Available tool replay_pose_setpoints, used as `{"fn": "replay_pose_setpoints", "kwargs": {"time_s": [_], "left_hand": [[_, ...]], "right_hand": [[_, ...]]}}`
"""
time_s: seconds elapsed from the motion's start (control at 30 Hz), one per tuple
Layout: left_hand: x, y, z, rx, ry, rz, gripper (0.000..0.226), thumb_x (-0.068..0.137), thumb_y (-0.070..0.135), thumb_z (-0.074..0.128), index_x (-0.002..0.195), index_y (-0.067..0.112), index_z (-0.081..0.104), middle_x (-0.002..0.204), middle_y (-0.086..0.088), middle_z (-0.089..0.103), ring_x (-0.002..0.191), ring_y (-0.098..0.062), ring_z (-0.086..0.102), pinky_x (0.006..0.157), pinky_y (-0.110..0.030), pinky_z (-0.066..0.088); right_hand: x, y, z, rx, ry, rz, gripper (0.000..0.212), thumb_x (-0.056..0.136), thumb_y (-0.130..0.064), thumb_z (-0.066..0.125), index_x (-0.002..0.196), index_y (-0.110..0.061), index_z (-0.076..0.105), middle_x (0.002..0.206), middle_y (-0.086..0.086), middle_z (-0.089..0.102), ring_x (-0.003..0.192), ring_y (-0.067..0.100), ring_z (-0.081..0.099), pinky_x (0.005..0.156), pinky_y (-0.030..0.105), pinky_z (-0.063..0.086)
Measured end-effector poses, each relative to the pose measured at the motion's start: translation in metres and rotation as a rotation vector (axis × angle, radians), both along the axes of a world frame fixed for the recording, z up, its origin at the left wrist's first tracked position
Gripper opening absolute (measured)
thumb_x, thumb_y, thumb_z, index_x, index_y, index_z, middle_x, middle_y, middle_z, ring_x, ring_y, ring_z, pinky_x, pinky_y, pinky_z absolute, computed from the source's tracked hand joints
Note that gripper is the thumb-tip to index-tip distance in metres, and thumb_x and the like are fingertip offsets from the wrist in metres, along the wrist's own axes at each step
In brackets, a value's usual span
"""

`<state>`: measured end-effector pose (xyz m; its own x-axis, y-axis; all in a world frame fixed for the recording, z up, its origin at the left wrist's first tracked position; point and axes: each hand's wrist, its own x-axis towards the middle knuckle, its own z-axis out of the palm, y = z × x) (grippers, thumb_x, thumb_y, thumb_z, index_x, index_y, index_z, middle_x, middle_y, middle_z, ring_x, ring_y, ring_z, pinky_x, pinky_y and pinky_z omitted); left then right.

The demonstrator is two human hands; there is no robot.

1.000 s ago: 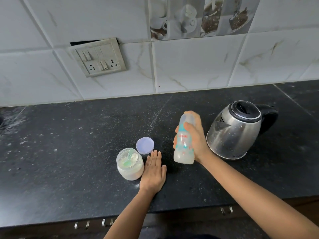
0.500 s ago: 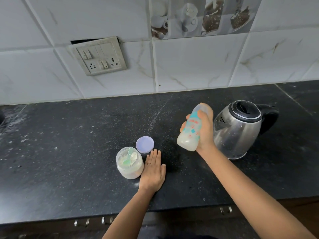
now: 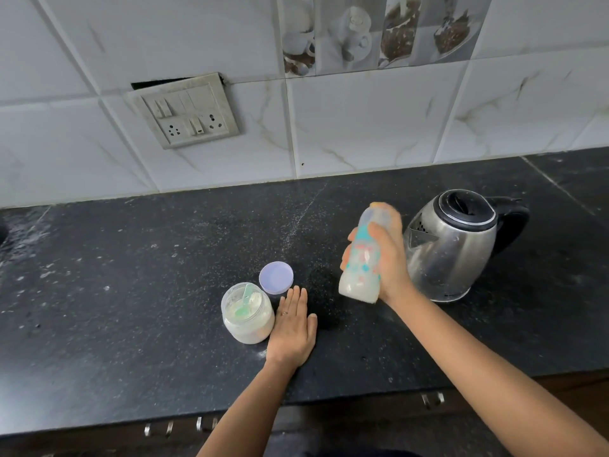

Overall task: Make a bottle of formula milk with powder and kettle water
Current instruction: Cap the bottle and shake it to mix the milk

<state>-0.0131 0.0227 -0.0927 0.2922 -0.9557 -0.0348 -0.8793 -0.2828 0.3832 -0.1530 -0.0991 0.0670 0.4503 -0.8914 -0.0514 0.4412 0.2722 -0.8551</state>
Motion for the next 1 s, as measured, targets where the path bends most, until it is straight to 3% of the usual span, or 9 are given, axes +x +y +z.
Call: {"fn": "replay_pose_setpoints", "kwargs": {"time_s": [0.07,0.13,0.23,0.37,0.53,0.7,0.83,1.0], "left_hand": [[0.002,-0.001,0.001,0.000,-0.002,-0.002,0.067,0.095,0.041,0.010,0.154,0.009,0.008,0.162,-0.005,0.003,0.148,-0.014,-0.006,0.116,-0.024,-0.015],[0.002,-0.002,0.001,-0.002,-0.005,-0.004,0.066,0.095,0.041,0.011,0.154,0.009,0.009,0.162,-0.005,0.003,0.148,-0.014,-0.005,0.116,-0.024,-0.014],[0.002,-0.001,-0.001,-0.007,0.002,-0.008,0.070,0.094,0.045,0.005,0.154,0.009,0.010,0.162,-0.006,0.005,0.148,-0.015,-0.004,0.117,-0.025,-0.012],[0.002,-0.002,0.000,-0.002,0.004,-0.014,0.082,0.084,0.051,-0.007,0.154,0.009,0.008,0.162,-0.005,0.003,0.148,-0.014,-0.006,0.116,-0.024,-0.015],[0.002,-0.001,0.002,0.015,-0.008,-0.009,0.083,0.083,0.051,-0.008,0.154,0.009,0.007,0.162,-0.006,0.002,0.148,-0.015,-0.006,0.114,-0.023,-0.016],[0.002,-0.001,0.002,0.008,-0.008,-0.014,0.083,0.084,0.051,-0.007,0.154,0.008,0.007,0.162,-0.006,0.002,0.148,-0.016,-0.006,0.115,-0.024,-0.016],[0.003,-0.001,0.001,0.022,-0.026,-0.017,0.083,0.084,0.050,-0.008,0.154,0.007,0.006,0.162,-0.006,0.002,0.149,-0.017,-0.006,0.114,-0.024,-0.017],[0.003,-0.002,0.000,0.017,-0.029,-0.021,0.082,0.084,0.050,-0.007,0.154,0.008,0.007,0.162,-0.007,0.002,0.149,-0.017,-0.006,0.116,-0.026,-0.014]], "right_hand": [[0.001,-0.012,0.005,0.177,-0.069,-0.064,0.055,0.073,-0.035,0.064,0.117,-0.011,0.043,0.073,0.008,0.057,0.049,0.023,0.056,0.048,0.030,0.049],[0.002,-0.009,0.004,0.183,-0.062,-0.041,0.065,0.069,-0.036,0.071,0.122,-0.012,0.040,0.074,0.009,0.056,0.049,0.023,0.056,0.048,0.031,0.049],[0.006,0.008,0.004,0.011,-0.036,0.039,0.048,0.079,-0.025,0.061,0.122,-0.020,0.041,0.079,0.015,0.054,0.051,0.027,0.054,0.049,0.033,0.050],[0.009,-0.007,0.012,0.122,-0.036,-0.058,0.063,0.071,-0.033,0.061,0.126,-0.013,0.039,0.069,0.009,0.056,0.047,0.023,0.055,0.047,0.029,0.049],[0.010,0.026,0.014,-0.245,0.032,0.124,0.041,0.083,-0.015,0.053,0.121,-0.025,0.041,0.082,0.016,0.055,0.052,0.031,0.055,0.049,0.037,0.051],[0.021,-0.006,0.030,-0.023,-0.080,-0.086,0.036,0.082,-0.021,0.053,0.117,-0.027,0.043,0.077,0.013,0.055,0.050,0.027,0.054,0.051,0.035,0.049],[0.016,0.024,0.019,-0.222,0.017,0.072,0.040,0.084,-0.016,0.053,0.121,-0.023,0.040,0.080,0.012,0.056,0.051,0.030,0.055,0.048,0.036,0.051],[0.014,0.000,0.014,0.092,-0.045,-0.100,0.065,0.077,-0.029,0.059,0.136,-0.012,0.037,0.077,0.009,0.057,0.050,0.025,0.056,0.049,0.033,0.050]]}}
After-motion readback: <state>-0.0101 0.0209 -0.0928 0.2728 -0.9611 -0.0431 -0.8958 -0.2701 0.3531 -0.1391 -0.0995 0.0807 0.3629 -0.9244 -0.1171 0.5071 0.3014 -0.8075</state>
